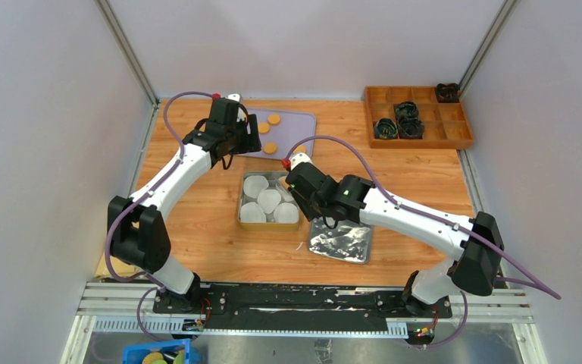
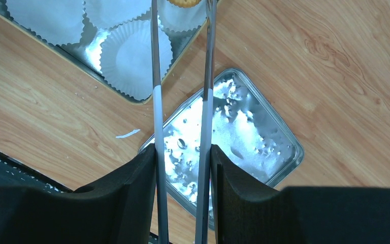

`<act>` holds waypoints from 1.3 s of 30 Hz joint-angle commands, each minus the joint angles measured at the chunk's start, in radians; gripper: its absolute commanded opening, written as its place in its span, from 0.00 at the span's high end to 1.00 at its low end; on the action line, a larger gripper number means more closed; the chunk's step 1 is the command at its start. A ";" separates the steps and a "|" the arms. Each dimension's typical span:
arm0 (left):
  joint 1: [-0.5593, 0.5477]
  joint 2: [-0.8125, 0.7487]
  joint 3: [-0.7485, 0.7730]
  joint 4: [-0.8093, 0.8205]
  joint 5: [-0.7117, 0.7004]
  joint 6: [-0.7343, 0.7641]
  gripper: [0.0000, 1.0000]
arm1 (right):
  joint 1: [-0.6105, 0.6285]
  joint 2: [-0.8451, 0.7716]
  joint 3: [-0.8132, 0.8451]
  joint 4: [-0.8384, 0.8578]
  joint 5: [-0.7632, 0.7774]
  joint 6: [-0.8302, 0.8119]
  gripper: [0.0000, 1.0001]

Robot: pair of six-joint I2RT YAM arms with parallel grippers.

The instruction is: Pack the cookies

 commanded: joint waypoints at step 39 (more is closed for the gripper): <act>0.006 -0.033 0.013 -0.006 0.053 0.028 0.24 | -0.007 0.206 0.056 0.130 -0.159 -0.244 0.00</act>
